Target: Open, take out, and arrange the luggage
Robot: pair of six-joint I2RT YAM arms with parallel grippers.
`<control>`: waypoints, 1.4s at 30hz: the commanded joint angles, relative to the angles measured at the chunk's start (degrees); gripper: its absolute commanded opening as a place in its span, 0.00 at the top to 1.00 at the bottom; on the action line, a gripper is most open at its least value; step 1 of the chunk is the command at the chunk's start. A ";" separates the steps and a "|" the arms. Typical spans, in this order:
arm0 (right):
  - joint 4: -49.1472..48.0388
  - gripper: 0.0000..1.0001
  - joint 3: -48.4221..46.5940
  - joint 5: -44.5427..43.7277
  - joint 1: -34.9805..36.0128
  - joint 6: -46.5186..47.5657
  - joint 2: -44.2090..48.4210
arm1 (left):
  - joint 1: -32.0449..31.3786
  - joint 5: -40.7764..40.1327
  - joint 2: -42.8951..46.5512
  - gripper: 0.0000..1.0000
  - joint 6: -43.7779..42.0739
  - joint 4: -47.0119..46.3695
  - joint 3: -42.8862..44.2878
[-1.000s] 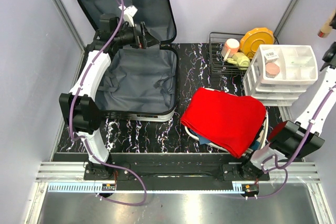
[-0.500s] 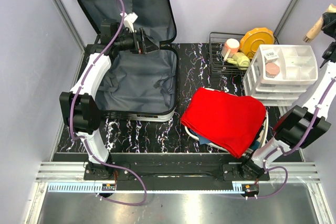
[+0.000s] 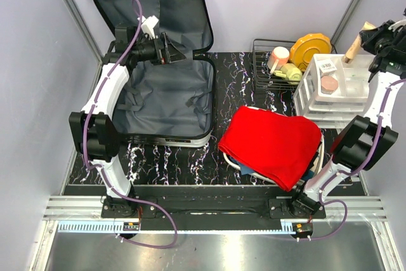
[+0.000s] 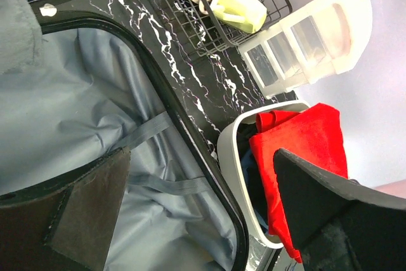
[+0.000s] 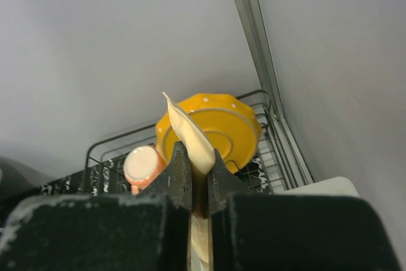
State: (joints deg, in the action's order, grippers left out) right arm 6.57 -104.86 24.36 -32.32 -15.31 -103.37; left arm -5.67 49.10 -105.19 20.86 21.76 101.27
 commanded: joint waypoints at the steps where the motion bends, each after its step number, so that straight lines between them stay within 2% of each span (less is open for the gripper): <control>1: -6.04 1.00 3.25 -3.17 0.76 4.76 1.59 | 0.66 0.91 -0.11 0.01 1.20 -0.23 2.79; 6: -11.31 0.99 7.91 -4.41 0.76 7.05 2.56 | 0.66 0.65 0.07 0.01 0.85 0.21 2.79; 8: -12.54 0.76 9.66 -3.80 0.76 7.31 3.43 | 0.66 0.29 0.16 0.01 0.32 0.74 2.79; 12: -12.98 0.61 11.17 -3.35 0.85 7.23 5.19 | 0.75 -0.76 0.51 0.01 -1.52 2.49 2.61; 13: -12.98 0.53 11.25 -3.27 0.76 7.05 5.55 | 0.75 -0.85 0.60 0.01 -1.79 2.76 2.61; 20: -12.11 0.36 10.03 -0.81 0.76 5.38 9.85 | 0.84 -1.82 1.74 0.01 -4.68 3.38 2.61; 28: -10.00 0.31 7.39 1.30 0.76 5.38 14.33 | 1.54 -1.73 3.06 0.01 -7.59 5.57 1.73; 33: -6.92 0.28 6.77 2.19 1.03 7.83 16.62 | 2.07 -3.75 3.67 0.01 -11.45 10.58 2.44; 37: -2.09 0.26 6.43 -1.06 1.11 9.07 18.20 | 2.86 -4.02 4.64 0.01 -12.60 11.82 1.47; 42: 4.57 0.24 4.49 3.41 2.60 8.10 19.26 | 3.21 -5.68 6.22 0.01 -16.99 15.85 1.47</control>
State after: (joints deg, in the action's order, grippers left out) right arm 5.28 -97.03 25.12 -31.48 -7.51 -86.74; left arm -2.92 45.30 -103.88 8.60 35.09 101.27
